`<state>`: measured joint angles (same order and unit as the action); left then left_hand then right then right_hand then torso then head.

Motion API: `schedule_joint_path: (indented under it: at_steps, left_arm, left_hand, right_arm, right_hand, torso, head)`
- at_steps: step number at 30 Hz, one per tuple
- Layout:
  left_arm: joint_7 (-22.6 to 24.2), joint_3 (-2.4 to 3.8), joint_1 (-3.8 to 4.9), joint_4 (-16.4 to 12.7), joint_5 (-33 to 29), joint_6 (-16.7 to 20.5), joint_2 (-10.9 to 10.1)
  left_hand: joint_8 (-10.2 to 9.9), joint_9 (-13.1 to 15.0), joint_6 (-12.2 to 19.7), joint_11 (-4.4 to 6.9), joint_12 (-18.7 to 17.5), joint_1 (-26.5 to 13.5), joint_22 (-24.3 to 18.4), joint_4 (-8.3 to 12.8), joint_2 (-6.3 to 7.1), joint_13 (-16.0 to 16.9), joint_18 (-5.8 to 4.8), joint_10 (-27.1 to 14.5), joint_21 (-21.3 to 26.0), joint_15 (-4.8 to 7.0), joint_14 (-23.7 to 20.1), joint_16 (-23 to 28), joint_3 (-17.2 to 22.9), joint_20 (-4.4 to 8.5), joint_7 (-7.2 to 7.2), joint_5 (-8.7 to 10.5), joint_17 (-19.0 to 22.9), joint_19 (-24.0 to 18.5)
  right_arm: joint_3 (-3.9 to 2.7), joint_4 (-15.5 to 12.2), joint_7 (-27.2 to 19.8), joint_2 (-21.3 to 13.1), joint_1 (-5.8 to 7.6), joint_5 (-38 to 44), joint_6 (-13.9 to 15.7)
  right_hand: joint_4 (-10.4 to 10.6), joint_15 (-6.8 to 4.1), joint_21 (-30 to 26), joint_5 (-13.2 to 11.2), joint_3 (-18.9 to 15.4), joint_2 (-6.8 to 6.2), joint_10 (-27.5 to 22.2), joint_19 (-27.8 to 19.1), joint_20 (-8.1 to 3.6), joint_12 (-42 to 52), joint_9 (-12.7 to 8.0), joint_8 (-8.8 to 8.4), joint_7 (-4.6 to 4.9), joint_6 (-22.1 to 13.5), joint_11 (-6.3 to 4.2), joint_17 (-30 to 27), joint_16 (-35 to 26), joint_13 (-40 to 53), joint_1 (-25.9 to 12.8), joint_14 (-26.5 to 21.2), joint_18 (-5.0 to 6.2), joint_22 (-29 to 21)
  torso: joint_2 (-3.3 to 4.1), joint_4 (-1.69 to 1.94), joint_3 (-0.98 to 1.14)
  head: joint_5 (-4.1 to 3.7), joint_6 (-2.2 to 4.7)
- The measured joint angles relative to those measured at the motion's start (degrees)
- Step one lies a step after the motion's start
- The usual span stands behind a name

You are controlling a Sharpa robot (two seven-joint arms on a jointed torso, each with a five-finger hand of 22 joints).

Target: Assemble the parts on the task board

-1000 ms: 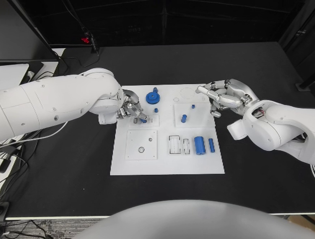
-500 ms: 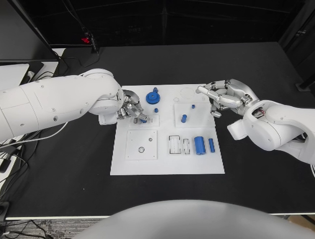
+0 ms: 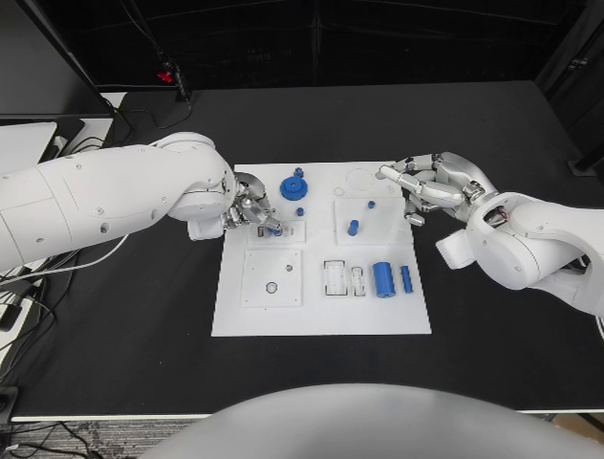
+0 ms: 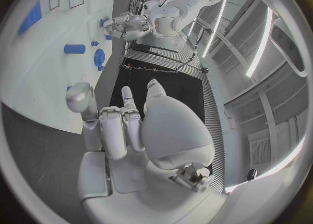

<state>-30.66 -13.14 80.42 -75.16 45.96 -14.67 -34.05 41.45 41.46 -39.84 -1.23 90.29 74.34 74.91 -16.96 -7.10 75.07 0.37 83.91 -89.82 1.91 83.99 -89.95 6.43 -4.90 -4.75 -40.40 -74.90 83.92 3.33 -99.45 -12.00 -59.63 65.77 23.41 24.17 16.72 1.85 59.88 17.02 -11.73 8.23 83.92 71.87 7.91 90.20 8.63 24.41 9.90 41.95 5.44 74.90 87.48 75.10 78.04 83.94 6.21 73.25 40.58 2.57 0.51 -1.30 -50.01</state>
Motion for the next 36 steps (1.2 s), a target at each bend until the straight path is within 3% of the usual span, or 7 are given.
schedule_joint_path:
  at_steps: [27, 36]
  left_arm:
    - [-0.66, 0.09, 0.08, 0.71, 0.08, -0.8, 0.77]
    - [-0.77, 0.12, 0.1, 0.54, 0.17, -0.87, 0.69]
  left_hand:
    - [0.35, 0.05, -0.09, 0.0, 0.01, 0.07, 0.0, -0.35, -0.07, -0.04, 0.0, 0.0, 0.0, 0.0, 0.0, 0.0, 0.35, 0.0, -0.12, 0.08, 0.0, 0.0]
    - [-0.29, -0.18, 0.0, 0.0, 0.0, -1.78, 0.0, -0.13, 0.04, -0.12, 0.0, 0.0, 0.0, 0.0, 0.0, 0.0, 0.71, 0.0, -0.21, 1.18, 0.0, 0.0]
  right_arm:
    - [0.01, -0.05, 0.04, 0.01, 0.0, 0.0, -0.05]
    - [0.01, -0.07, 0.04, -0.05, -0.01, 0.0, -0.05]
  right_hand:
    - [0.0, 0.0, 0.0, 0.0, 0.0, 0.0, 0.0, 0.0, 0.0, 0.01, 0.04, 0.37, 0.2, -0.2, 0.0, 0.04, 0.0, -0.05, 0.0, 0.0, 0.0, -0.06]
    - [0.0, 0.0, 0.0, -0.01, 0.0, 0.0, 0.0, 0.0, 0.0, 0.04, 0.03, 0.37, 0.2, -0.2, 0.0, 0.03, 0.0, -0.02, 0.0, 0.0, 0.0, -0.06]
  torso:
    - [0.02, -0.04, 0.02]
    - [0.02, -0.04, 0.02]
  head:
    - [-0.16, 0.0]
    - [-0.23, 0.0]
